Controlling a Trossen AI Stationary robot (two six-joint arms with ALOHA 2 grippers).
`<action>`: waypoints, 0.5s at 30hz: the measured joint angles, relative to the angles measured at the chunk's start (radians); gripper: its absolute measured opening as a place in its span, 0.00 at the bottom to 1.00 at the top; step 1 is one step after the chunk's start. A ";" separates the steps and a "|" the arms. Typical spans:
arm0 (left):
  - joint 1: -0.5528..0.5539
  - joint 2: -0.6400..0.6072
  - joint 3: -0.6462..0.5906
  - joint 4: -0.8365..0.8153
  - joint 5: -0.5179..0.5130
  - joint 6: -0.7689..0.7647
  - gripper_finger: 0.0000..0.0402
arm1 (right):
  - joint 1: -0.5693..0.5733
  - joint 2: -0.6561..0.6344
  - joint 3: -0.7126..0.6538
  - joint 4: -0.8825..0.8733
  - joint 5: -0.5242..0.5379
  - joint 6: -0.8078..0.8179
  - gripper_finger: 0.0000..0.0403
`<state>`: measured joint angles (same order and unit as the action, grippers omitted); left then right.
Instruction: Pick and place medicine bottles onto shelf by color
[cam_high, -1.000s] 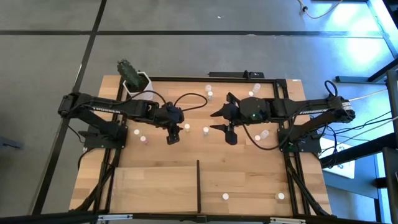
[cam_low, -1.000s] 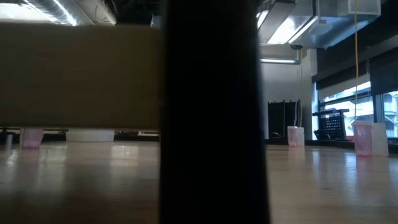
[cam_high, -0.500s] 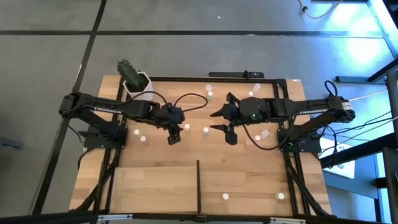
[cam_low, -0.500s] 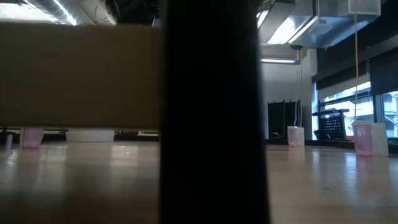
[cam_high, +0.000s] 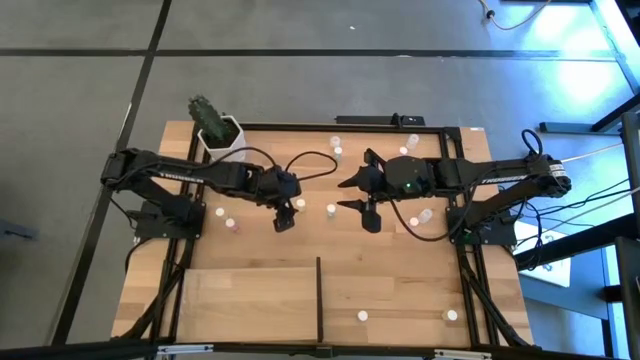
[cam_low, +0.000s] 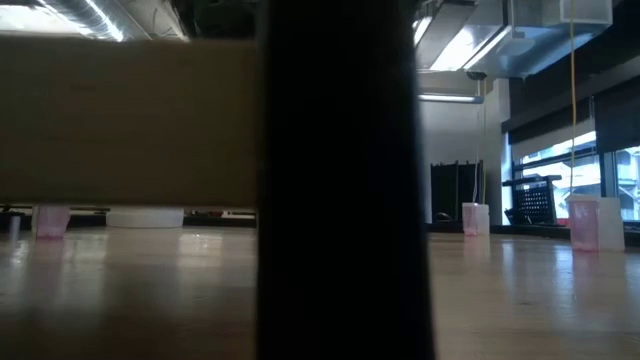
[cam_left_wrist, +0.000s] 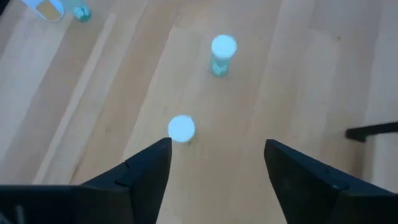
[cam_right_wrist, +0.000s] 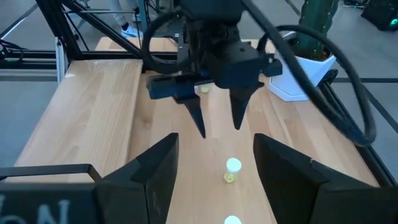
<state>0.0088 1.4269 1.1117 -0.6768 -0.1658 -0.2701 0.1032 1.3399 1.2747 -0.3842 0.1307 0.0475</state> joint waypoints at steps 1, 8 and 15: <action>0.005 0.006 0.000 0.009 0.000 0.013 0.64 | 0.000 0.000 0.000 0.001 0.000 0.000 0.52; 0.039 0.070 0.000 0.013 0.034 0.091 0.64 | 0.000 0.000 0.000 0.001 0.000 -0.001 0.52; 0.070 0.117 0.000 0.034 0.038 0.154 0.64 | 0.000 0.000 0.000 0.001 0.000 0.000 0.52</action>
<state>0.0788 1.5441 1.1118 -0.6424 -0.1277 -0.1159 0.1032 1.3399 1.2747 -0.3828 0.1307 0.0471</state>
